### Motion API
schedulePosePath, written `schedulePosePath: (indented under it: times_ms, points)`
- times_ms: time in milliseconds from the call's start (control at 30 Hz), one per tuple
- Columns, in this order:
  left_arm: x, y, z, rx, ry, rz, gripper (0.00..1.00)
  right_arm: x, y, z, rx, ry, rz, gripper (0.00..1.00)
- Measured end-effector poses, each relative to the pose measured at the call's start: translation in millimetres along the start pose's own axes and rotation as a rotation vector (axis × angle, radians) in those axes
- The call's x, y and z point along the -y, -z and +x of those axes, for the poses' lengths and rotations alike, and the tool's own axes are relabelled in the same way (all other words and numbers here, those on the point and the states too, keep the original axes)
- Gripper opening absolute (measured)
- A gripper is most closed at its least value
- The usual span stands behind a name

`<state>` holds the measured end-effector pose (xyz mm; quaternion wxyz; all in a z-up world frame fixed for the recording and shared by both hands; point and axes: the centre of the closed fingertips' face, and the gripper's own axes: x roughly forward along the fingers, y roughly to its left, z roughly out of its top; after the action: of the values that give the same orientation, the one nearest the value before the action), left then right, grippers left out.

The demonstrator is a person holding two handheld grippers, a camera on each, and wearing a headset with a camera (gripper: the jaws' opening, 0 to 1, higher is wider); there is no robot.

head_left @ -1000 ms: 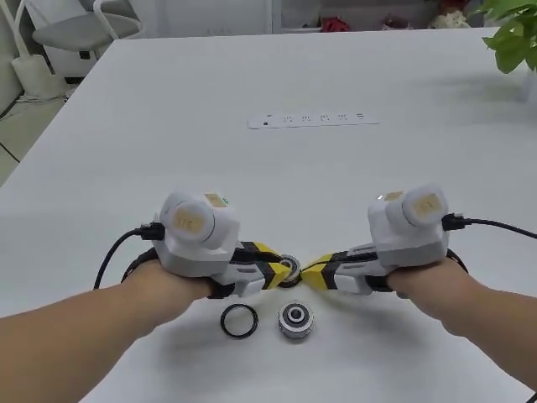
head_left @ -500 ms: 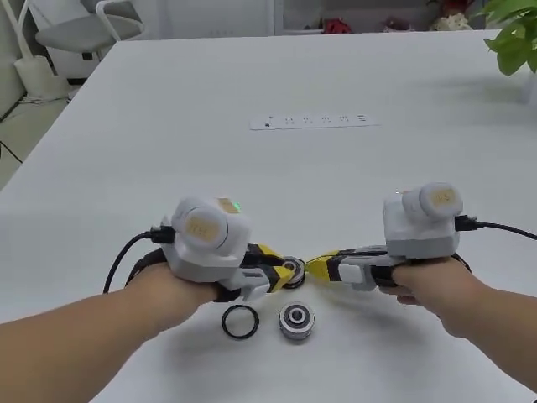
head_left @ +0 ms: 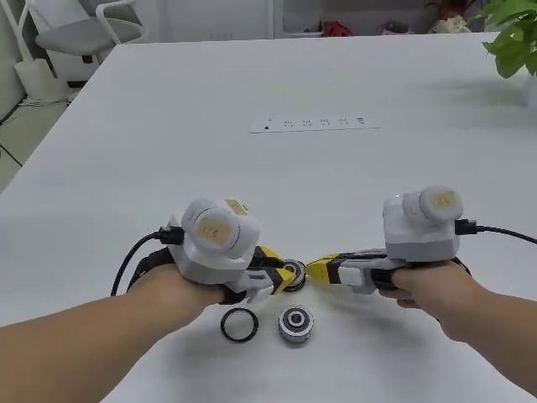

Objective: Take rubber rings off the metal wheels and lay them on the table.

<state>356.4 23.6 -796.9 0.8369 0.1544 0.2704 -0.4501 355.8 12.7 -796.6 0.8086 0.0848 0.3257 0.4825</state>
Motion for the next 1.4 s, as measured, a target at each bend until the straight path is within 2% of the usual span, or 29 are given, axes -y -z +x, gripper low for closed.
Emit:
schedulePosePath:
  times_ms: [300,1400]
  points:
    - [0.0,-0.1,-0.1,-0.003,0.002,0.034,0.12,1.8,-0.1,-0.1,0.004,-0.002,0.004,0.00]
    - [-0.3,-1.0,-0.5,0.010,-0.003,0.040,0.12,-6.2,-4.0,2.1,0.004,-0.039,-0.009,0.00]
